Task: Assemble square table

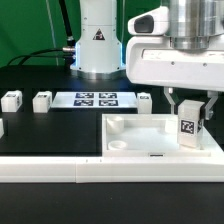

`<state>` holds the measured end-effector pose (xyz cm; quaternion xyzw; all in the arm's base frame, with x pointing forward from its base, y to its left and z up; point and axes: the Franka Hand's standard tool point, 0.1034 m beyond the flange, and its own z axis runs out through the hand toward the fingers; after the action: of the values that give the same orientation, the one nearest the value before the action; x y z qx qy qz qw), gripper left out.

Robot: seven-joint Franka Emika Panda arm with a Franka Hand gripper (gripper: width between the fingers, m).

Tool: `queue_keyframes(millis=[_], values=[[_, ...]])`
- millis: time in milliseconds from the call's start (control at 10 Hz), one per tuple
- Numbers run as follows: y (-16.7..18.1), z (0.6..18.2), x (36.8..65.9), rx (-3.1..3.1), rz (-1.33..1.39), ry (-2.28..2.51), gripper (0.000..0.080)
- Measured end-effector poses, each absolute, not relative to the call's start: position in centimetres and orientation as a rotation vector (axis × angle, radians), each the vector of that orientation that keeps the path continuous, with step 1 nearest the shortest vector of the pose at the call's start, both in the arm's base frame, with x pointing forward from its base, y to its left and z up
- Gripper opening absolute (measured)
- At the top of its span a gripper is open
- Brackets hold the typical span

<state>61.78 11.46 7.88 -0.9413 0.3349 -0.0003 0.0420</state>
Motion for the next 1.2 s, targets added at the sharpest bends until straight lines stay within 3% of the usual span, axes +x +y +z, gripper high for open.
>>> queue_keyframes(millis=[600,700,800,900,1000,1100,1200], values=[[11.87,7.78,61.67,-2.642,0.038,1.519,0.0294],[11.91,7.78,61.66,-2.639,0.039,1.522,0.0371],[11.92,7.77,61.66,-2.651,0.038,1.501,0.0371],[11.92,7.77,61.66,-2.679,0.035,1.449,0.055],[11.94,7.81,61.61,-2.711,0.04,1.395,0.055],[12.05,7.94,61.65,-2.768,0.044,1.282,0.0629],[12.14,8.01,61.69,-2.81,0.041,1.185,0.0643]])
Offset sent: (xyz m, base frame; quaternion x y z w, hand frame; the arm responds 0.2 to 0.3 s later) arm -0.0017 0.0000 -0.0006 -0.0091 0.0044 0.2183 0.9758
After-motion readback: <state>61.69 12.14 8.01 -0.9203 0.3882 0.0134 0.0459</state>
